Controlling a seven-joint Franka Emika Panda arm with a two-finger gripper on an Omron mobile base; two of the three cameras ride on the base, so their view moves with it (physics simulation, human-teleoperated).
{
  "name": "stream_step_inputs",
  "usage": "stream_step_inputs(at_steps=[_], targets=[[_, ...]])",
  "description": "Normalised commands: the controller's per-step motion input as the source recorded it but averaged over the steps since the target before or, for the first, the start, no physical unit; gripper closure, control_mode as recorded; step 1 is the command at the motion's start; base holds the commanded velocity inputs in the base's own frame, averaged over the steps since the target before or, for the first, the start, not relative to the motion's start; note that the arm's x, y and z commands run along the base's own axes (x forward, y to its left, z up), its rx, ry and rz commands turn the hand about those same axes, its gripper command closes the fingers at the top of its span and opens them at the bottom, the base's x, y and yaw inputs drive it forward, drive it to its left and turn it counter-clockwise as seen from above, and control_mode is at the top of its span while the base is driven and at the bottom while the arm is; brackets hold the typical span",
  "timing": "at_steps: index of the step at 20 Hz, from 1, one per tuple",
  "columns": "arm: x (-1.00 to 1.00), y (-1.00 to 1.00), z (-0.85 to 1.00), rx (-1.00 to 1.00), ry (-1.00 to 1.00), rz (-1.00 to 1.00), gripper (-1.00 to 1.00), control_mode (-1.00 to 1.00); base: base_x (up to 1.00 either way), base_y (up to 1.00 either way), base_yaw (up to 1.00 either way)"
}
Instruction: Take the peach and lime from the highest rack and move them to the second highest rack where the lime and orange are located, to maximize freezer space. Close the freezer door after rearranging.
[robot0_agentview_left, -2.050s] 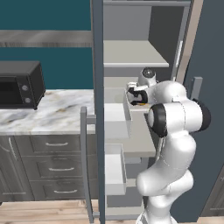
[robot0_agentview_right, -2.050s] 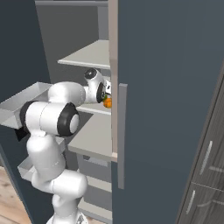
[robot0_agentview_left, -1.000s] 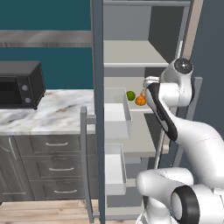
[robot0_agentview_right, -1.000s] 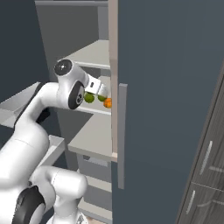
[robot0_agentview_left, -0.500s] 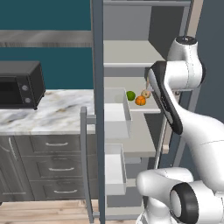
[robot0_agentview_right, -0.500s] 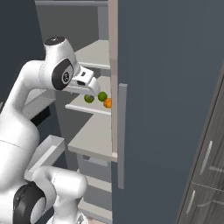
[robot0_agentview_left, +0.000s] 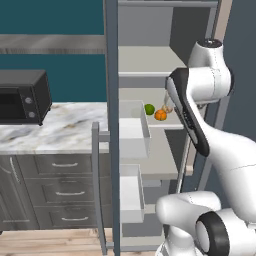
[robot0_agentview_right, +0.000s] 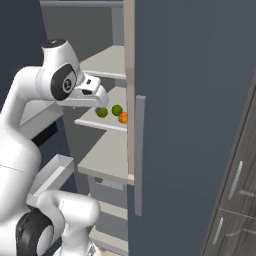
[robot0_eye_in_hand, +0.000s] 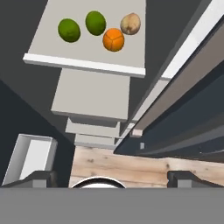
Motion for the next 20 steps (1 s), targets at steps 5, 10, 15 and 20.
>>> stream_step_inputs(at_steps=[5,10,15,20], targets=[[-0.81,0.0,0.0,0.0,-0.02,0.11,-1.0,-1.0,0.0,0.0,0.0],[-0.73,0.0,0.02,0.0,-0.05,0.04,-1.0,-1.0,0.0,0.0,0.0],[-0.43,0.0,0.04,0.0,-0.06,0.0,-1.0,-1.0,0.0,0.0,0.0],[-0.02,0.0,0.0,0.0,0.0,0.0,-1.0,-1.0,0.0,0.0,0.0]])
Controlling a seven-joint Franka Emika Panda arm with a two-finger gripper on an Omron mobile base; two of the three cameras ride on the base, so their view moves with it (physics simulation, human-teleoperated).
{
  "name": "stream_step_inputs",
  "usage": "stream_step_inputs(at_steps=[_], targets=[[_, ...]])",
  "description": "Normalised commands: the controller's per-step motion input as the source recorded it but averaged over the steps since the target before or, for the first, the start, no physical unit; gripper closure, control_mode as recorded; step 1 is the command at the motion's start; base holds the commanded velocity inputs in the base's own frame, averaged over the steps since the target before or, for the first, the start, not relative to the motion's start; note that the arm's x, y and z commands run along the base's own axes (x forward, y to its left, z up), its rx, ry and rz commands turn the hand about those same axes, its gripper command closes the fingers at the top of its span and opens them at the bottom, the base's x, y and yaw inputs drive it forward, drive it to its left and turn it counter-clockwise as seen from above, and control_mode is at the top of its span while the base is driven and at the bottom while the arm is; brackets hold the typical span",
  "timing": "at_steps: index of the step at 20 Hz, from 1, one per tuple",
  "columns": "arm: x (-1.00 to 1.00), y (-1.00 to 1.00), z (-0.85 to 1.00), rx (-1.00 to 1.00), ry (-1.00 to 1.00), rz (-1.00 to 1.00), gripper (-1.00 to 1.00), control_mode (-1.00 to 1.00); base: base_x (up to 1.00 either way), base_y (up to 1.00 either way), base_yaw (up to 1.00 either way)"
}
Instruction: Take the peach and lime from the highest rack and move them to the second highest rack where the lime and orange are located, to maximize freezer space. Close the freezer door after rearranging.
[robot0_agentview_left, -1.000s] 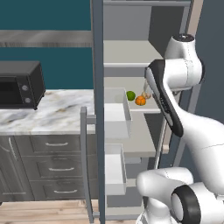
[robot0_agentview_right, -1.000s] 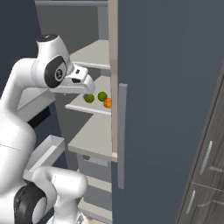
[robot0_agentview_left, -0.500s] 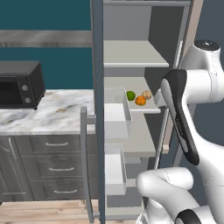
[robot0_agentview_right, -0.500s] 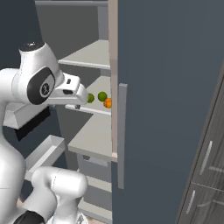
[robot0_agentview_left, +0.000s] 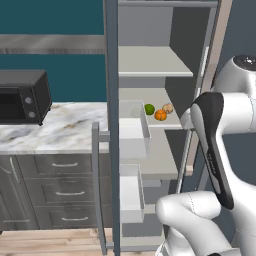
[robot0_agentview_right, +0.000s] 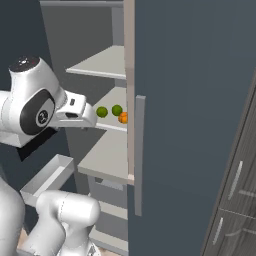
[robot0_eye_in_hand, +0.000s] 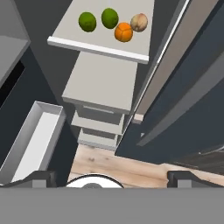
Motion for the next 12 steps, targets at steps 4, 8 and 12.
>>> stream_step_inputs(at_steps=[4,8,12], targets=[[0.0,0.0,0.0,0.0,0.0,0.0,-1.0,1.0,-0.29,0.0,0.03],[0.0,0.0,0.0,0.0,0.0,0.0,-1.0,1.0,-0.62,0.0,0.04],[0.0,0.0,0.0,0.0,0.0,0.0,-1.0,1.0,-0.79,0.0,0.06]])
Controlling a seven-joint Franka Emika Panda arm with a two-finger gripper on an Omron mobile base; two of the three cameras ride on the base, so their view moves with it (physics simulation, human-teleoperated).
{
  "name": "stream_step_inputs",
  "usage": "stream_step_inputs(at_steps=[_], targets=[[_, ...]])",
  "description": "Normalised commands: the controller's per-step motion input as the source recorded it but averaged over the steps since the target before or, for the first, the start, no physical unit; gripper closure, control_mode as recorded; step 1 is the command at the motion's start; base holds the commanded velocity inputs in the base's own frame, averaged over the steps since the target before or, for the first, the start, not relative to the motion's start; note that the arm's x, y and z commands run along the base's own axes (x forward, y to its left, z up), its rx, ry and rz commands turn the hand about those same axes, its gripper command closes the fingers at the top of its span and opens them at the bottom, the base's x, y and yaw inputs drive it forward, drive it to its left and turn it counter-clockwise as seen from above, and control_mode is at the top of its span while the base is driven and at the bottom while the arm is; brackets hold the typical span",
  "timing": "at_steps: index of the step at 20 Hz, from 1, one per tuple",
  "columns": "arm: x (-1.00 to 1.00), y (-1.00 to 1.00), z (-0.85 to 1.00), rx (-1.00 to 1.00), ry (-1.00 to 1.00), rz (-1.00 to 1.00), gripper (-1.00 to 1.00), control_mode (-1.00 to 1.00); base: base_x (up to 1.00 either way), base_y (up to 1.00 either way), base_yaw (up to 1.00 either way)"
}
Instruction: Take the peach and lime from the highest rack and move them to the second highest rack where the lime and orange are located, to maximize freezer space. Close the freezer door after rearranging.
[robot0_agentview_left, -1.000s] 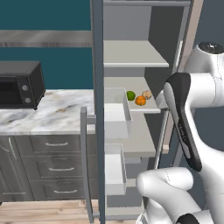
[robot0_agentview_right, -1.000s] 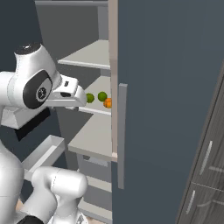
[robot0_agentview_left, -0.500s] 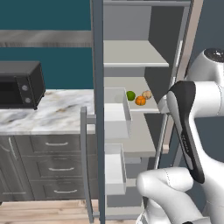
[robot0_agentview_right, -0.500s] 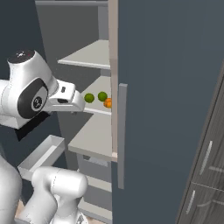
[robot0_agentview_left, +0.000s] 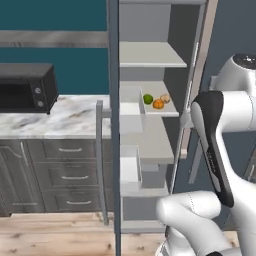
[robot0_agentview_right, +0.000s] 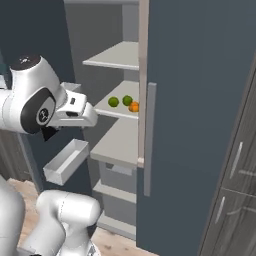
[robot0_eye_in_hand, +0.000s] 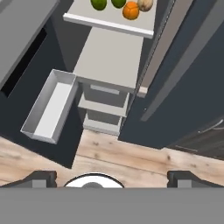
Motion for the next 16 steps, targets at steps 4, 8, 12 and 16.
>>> stream_step_inputs(at_steps=[4,8,12,16], targets=[[0.0,0.0,0.0,0.0,0.0,0.0,-1.0,1.0,-0.68,0.01,0.08],[0.0,0.0,0.0,0.0,0.0,0.0,-1.0,1.0,-0.45,0.33,0.05],[0.0,0.0,0.0,0.0,0.0,0.0,-1.0,1.0,-0.21,0.78,-0.01],[0.0,0.0,0.0,0.0,0.0,0.0,-1.0,1.0,-0.1,0.96,-0.09]])
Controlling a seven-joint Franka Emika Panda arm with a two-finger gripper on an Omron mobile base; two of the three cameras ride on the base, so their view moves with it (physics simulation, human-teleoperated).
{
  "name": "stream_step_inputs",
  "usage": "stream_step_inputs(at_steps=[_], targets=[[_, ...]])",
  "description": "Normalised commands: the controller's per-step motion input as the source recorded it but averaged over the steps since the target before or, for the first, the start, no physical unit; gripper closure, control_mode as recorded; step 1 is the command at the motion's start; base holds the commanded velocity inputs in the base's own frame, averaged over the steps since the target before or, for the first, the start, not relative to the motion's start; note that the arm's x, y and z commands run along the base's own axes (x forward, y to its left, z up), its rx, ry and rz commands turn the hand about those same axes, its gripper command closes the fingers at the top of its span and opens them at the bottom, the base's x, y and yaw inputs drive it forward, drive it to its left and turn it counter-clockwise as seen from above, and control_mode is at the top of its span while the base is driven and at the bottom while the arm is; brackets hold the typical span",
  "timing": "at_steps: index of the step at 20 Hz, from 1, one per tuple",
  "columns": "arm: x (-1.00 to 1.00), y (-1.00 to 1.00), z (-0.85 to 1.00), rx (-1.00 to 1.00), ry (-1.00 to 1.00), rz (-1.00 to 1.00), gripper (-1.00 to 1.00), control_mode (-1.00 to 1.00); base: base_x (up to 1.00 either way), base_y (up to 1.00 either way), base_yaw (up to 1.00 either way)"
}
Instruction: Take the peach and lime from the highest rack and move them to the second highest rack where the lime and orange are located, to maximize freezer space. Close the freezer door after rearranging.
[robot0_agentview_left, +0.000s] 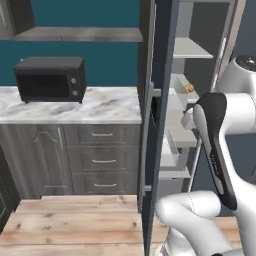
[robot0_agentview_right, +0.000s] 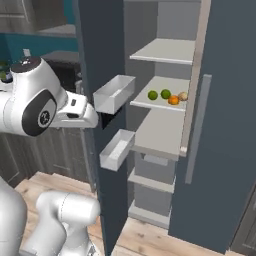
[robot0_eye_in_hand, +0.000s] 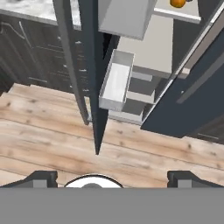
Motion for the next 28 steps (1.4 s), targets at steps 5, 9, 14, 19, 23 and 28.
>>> stream_step_inputs(at_steps=[5,9,14,19,23,28], targets=[[0.0,0.0,0.0,0.0,0.0,0.0,-1.0,1.0,-0.02,0.93,-0.26],[0.0,0.0,0.0,0.0,0.0,0.0,-1.0,1.0,0.0,0.86,-0.55],[0.0,0.0,0.0,0.0,0.0,0.0,-1.0,1.0,0.09,0.62,-0.75],[0.0,0.0,0.0,0.0,0.0,0.0,-1.0,1.0,0.38,0.7,-0.72],[0.0,0.0,0.0,0.0,0.0,0.0,-1.0,1.0,0.33,0.98,-0.58],[0.0,0.0,0.0,0.0,0.0,0.0,-1.0,1.0,0.38,0.87,-0.4]])
